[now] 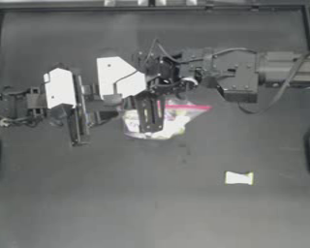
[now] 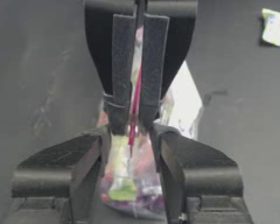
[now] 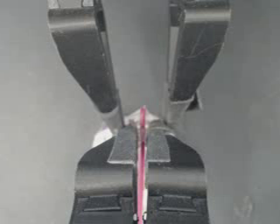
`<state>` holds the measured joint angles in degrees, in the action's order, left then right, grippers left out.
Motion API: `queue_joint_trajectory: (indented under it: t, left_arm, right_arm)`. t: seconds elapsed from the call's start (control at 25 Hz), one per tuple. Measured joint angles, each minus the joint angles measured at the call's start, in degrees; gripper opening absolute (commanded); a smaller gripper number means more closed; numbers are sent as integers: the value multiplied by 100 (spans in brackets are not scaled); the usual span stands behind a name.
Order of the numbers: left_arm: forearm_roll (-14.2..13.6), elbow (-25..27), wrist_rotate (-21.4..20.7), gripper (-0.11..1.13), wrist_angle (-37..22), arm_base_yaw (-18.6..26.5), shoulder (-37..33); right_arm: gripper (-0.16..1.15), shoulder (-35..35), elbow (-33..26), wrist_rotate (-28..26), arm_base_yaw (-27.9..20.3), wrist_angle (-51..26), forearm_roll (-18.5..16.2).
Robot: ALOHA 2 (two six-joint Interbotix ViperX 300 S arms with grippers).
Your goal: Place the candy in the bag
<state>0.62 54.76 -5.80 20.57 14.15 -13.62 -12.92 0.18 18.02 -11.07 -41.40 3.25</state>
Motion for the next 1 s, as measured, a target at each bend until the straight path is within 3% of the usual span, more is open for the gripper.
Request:
queue_joint_trajectory:
  t: [0.6, 1.0]
  left_arm:
    - [0, 0, 0, 73, 0, 0, 53]
    - [-9, 0, 0, 48, -79, 0, 62]
  right_arm:
    - [6, -9, 9, 9, 18, 0, 0]
    - [6, 0, 0, 9, 18, 0, 0]
